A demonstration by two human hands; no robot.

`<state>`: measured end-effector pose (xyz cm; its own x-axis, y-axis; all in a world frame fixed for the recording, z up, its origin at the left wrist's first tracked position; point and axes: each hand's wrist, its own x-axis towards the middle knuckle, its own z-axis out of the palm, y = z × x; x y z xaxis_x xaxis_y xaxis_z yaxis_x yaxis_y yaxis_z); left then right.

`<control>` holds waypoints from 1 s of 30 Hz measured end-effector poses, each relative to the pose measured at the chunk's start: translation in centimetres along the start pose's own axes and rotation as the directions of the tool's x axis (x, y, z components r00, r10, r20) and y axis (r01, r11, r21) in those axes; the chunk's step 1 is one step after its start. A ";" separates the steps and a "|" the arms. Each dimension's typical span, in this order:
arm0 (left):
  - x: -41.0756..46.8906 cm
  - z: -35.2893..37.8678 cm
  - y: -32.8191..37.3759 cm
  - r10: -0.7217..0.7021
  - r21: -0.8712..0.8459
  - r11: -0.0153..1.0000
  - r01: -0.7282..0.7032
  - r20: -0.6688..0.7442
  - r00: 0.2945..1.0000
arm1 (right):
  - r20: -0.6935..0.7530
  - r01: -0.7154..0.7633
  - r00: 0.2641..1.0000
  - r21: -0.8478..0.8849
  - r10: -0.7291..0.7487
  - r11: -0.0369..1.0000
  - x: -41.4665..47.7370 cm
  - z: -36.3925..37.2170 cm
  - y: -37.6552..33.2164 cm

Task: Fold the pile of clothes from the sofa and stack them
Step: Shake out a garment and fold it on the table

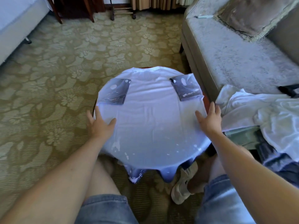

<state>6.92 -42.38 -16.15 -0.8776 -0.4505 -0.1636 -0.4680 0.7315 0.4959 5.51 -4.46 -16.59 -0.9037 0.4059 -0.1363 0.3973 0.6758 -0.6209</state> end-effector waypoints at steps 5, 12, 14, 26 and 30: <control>-4.7 -1.9 -2.2 -0.077 -0.050 0.995 0.082 0.084 0.993 | 0.178 -0.172 0.973 0.160 0.143 0.972 -6.1 -1.2 2.9; -5.9 -5.1 -3.0 0.064 -0.324 0.946 -0.023 0.116 0.991 | -0.011 -0.008 1.000 0.284 0.011 0.959 -9.0 -3.5 2.3; -4.9 -6.0 -2.3 0.070 -0.406 0.914 -0.030 0.084 0.994 | -0.074 0.069 0.996 0.345 -0.046 0.936 -8.3 -4.3 0.3; 3.8 -7.0 5.7 0.112 -0.326 0.944 -0.043 0.195 0.974 | 0.057 0.126 0.988 0.245 -0.143 0.961 5.4 -5.7 -6.4; 2.7 -2.8 1.3 0.099 -0.047 0.995 -0.091 0.181 0.978 | 0.138 -0.024 0.990 -0.010 0.025 1.000 4.3 -2.3 0.0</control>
<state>4.27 -44.09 -13.54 -0.9237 -0.2761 -0.2658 -0.3804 0.7446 0.5486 1.98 -1.29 -15.44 -0.9068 0.3342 -0.2571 0.4204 0.6716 -0.6100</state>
